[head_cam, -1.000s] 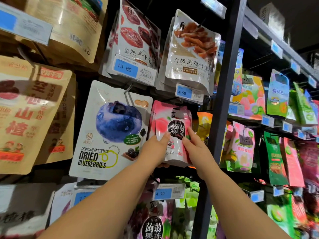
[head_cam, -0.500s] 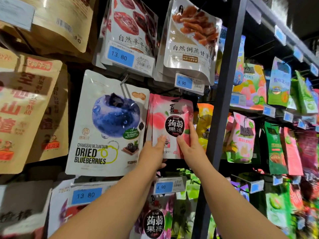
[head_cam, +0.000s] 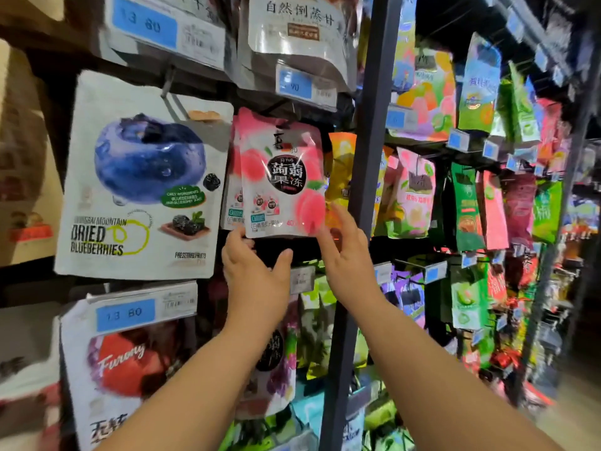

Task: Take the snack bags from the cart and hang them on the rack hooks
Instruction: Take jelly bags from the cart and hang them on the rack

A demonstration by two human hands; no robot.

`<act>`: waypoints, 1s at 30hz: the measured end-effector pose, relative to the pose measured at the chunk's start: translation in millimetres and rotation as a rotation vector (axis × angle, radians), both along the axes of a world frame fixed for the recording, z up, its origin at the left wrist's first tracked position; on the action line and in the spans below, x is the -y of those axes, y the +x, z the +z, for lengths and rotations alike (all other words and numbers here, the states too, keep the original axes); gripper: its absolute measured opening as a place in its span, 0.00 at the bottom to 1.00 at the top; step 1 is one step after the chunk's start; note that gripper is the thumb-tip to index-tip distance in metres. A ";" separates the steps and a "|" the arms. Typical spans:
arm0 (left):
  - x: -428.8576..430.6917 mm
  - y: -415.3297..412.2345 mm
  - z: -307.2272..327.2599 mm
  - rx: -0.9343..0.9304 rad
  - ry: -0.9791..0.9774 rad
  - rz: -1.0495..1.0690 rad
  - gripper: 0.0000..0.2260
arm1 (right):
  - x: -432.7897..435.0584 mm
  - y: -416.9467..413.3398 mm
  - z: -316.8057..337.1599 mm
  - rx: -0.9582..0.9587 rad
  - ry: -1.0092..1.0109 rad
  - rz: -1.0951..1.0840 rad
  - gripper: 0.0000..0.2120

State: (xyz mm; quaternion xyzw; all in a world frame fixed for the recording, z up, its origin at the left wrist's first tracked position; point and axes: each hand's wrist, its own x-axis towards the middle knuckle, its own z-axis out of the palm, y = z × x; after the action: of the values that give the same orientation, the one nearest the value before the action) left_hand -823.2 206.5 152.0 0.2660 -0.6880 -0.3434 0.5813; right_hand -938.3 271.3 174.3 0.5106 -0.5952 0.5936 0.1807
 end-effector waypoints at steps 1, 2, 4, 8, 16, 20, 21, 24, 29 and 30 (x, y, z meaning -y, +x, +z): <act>-8.4 0.9 -5.6 0.003 -0.052 0.040 0.33 | -6.3 -0.7 -6.1 0.012 0.018 -0.013 0.19; -15.9 0.0 -12.3 -0.004 -0.096 0.064 0.33 | -13.0 -2.4 -13.2 0.035 0.042 -0.028 0.20; -30.1 -4.8 -26.9 -0.012 -0.160 0.076 0.31 | -25.8 -6.8 -30.7 0.053 0.074 -0.063 0.19; -70.7 -29.1 -72.8 0.112 -0.196 -0.051 0.26 | -61.9 -18.5 -76.8 0.139 0.138 -0.071 0.20; -175.0 -66.6 -233.9 0.626 -0.168 -0.550 0.23 | -204.8 -41.2 -218.6 0.415 0.328 -0.285 0.23; -240.9 -51.0 -311.9 0.901 -0.133 -0.918 0.33 | -299.1 -30.3 -302.2 0.657 0.497 -0.453 0.23; -257.1 -47.6 -325.7 0.952 -0.130 -1.002 0.36 | -323.3 -24.7 -321.6 0.728 0.537 -0.483 0.20; -300.7 -40.1 -358.5 1.119 -0.218 -1.190 0.32 | -385.3 0.6 -364.4 0.896 0.564 -0.536 0.10; -340.9 -39.9 -394.6 1.322 -0.346 -1.360 0.14 | -471.0 42.2 -404.1 1.069 0.822 -0.637 0.15; -347.8 -40.8 -402.5 1.359 -0.397 -1.395 0.13 | -487.0 51.4 -410.3 1.110 0.888 -0.630 0.15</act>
State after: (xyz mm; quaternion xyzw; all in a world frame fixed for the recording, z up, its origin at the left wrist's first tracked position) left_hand -864.0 554.3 -250.5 -0.1601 -0.9223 -0.2619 -0.2348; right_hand -886.8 758.3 -236.0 -0.0301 -0.8977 0.3889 -0.2050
